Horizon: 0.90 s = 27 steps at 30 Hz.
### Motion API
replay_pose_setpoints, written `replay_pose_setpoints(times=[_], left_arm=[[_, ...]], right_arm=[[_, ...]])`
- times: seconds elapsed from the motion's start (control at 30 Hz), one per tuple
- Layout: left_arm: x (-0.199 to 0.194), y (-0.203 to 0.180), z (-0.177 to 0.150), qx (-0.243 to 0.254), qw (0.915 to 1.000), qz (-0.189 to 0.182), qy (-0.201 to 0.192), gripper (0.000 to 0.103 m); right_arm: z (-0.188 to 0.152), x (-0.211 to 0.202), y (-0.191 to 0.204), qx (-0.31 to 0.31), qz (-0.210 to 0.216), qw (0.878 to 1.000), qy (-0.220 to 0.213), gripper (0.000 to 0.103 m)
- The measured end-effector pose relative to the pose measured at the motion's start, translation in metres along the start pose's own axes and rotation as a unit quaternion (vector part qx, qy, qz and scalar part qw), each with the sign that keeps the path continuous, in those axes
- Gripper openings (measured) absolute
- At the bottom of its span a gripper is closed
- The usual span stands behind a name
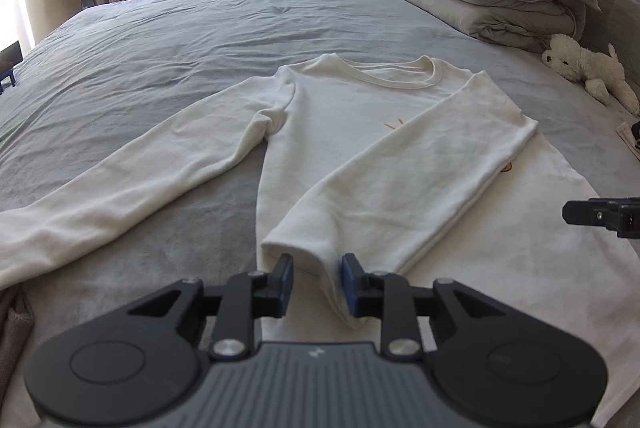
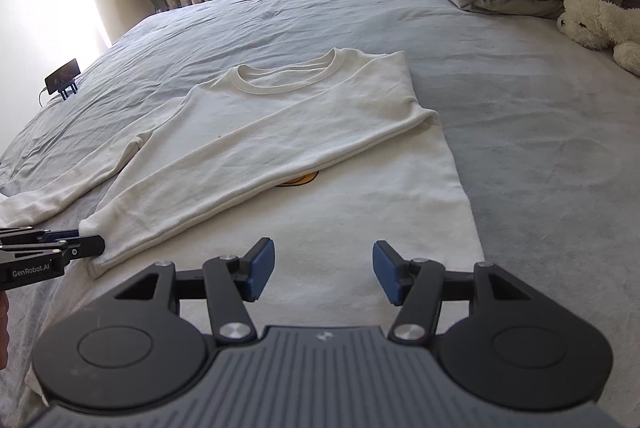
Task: Fold clothes
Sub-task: 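Press the sleeve cuff flat with the left gripper, then open the left gripper and lift it off the sleeve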
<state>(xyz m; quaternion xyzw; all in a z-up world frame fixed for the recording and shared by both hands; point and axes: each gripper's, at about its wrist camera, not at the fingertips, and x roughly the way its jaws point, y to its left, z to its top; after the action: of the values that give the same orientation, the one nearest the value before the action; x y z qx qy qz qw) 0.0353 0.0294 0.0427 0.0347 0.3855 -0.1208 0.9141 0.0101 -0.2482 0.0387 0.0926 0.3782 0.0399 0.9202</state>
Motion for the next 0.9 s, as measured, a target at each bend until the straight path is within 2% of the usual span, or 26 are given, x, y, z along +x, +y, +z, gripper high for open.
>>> replay_pose_setpoints(times=[0.17,0.3,0.37,0.47,0.57,0.7,0.77,0.9], left_arm=[[-0.007,0.007,0.006,0.001,0.9996,0.021,-0.016,0.038],[-0.004,0.023,0.009,-0.033,0.9992,0.024,-0.007,0.038],[-0.007,0.025,0.009,-0.041,0.9987,0.024,-0.018,0.038],[-0.007,0.016,0.008,-0.027,0.9992,0.005,-0.029,0.038],[-0.001,0.008,0.005,-0.006,0.9994,0.01,-0.031,0.047],[0.015,0.005,-0.002,0.016,0.9993,0.034,-0.004,0.055],[0.018,0.01,-0.002,0.004,0.9995,0.032,0.004,0.06],[0.013,0.02,0.002,-0.024,0.9994,0.023,0.006,0.061]], right_arm=[[-0.001,0.003,-0.001,0.001,-0.008,1.0,0.006,0.059],[-0.001,0.003,0.001,-0.001,-0.007,1.0,0.006,0.059],[-0.001,0.003,0.002,-0.003,-0.006,1.0,0.005,0.06],[-0.002,0.003,0.003,-0.005,-0.004,1.0,0.006,0.06],[-0.003,0.004,0.005,-0.007,-0.004,1.0,0.009,0.06],[-0.007,0.007,0.008,-0.016,-0.006,1.0,0.016,0.062],[-0.008,0.008,0.01,-0.022,-0.008,1.0,0.019,0.064],[-0.01,0.006,0.012,-0.027,-0.01,0.999,0.017,0.064]])
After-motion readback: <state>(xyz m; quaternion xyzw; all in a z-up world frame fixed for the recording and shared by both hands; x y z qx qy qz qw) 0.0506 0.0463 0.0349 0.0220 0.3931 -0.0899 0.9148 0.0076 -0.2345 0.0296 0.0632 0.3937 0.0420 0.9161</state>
